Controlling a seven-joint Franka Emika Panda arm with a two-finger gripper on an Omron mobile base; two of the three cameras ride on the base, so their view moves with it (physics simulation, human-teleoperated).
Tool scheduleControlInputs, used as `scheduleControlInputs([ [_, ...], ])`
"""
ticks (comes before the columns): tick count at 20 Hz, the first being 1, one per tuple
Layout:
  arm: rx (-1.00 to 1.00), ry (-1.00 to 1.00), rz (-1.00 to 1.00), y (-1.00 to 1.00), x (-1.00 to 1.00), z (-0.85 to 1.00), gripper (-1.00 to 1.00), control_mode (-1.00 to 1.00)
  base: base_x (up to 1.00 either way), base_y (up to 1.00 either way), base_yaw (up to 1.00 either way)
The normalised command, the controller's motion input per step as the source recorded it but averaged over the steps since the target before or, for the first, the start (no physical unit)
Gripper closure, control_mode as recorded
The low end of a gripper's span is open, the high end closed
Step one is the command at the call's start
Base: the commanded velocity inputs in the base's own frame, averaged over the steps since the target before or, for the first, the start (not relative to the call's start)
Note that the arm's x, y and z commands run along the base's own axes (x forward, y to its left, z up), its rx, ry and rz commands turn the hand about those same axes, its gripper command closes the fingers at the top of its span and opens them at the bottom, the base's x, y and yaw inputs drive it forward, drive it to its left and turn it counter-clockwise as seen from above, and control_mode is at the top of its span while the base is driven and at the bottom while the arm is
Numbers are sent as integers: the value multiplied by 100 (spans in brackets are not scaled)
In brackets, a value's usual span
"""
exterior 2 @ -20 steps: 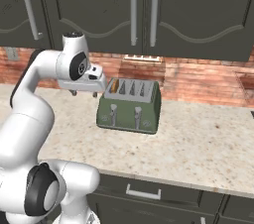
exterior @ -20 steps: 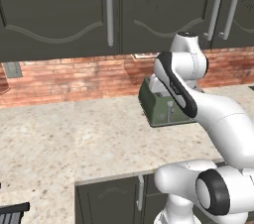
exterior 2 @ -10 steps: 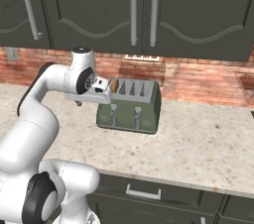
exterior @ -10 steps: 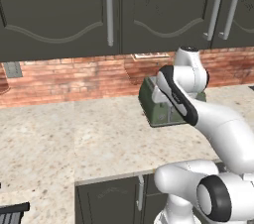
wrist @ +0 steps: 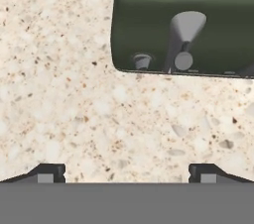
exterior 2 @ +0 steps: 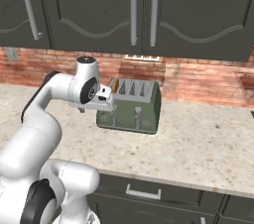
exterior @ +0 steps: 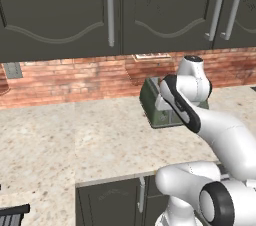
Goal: Start the toaster. Once the lever pops up, take the bread to the plate on the dining counter.
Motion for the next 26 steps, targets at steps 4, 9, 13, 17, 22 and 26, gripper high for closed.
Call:
scheduleControlInputs([
  [4, 0, 0, 1, -11, 4, -13, -100, -100, 0, 0, 0],
  [9, 0, 0, 0, -4, 15, -11, -100, -100, 0, 0, 0],
  [13, 0, 0, 0, -5, 18, -11, -100, -100, 0, 0, 0],
  [17, 0, 0, 0, -4, 23, -11, -100, -100, 0, 0, 0],
  [22, 0, 0, 0, -5, 23, -4, -100, -100, 0, 0, 0],
  [26, 0, 0, 0, 0, 17, 0, -100, -100, 0, 0, 0],
])
